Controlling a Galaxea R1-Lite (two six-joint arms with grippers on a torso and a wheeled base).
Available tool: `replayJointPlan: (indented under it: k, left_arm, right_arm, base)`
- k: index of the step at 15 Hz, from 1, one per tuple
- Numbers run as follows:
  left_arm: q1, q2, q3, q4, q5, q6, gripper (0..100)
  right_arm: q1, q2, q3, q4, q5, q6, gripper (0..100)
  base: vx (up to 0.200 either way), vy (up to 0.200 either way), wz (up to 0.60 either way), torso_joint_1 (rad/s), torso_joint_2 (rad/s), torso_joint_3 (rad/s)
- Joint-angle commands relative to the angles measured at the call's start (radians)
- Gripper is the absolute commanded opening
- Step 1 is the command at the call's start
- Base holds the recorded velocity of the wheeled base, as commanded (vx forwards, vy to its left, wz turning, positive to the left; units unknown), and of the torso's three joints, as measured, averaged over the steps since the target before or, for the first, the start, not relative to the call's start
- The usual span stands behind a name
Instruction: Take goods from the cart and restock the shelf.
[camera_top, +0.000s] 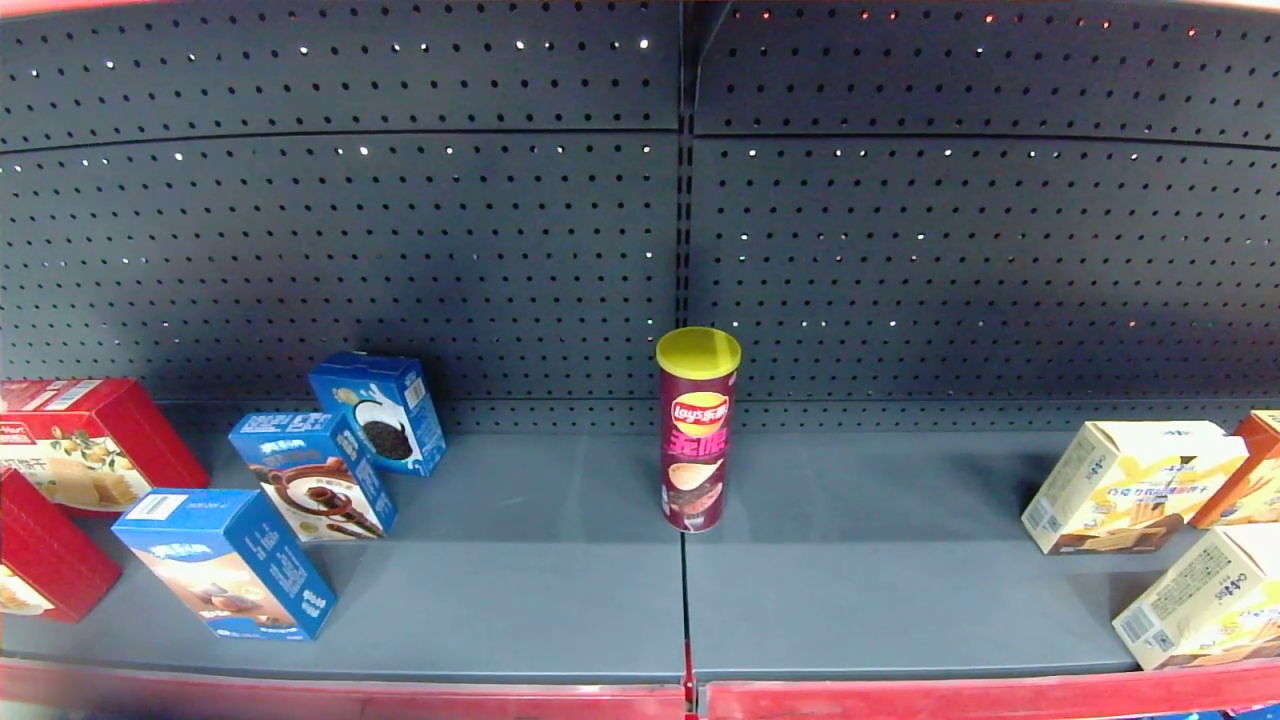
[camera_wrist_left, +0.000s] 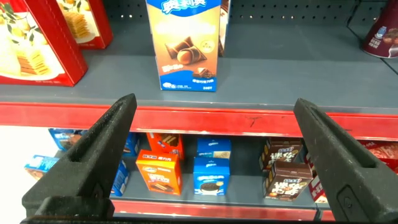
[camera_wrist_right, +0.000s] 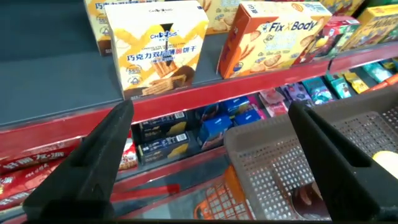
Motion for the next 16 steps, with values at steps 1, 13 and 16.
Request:
replayJointPlan:
  k: [1, 13, 16]
  left_arm:
    - [0.000, 0.001, 0.000, 0.000, 0.000, 0.000, 100]
    - [0.000, 0.001, 0.002, 0.000, -0.003, 0.007, 100]
    - [0.000, 0.001, 0.000, 0.000, -0.006, 0.007, 100]
  right_arm:
    - [-0.022, -0.011, 0.007, 0.002, 0.002, -0.003, 100]
    - [0.014, -0.069, 0.030, 0.002, 0.014, -0.035, 100]
    - [0.023, -0.080, 0.038, 0.002, 0.015, -0.037, 100]
  base:
    - [0.000, 0.000, -0.60, 0.002, 0.00, 0.002]
    - [-0.017, 0.000, -0.30, 0.003, 0.00, 0.003]
    - [-0.200, 0.000, 0.00, 0.007, 0.01, -0.001]
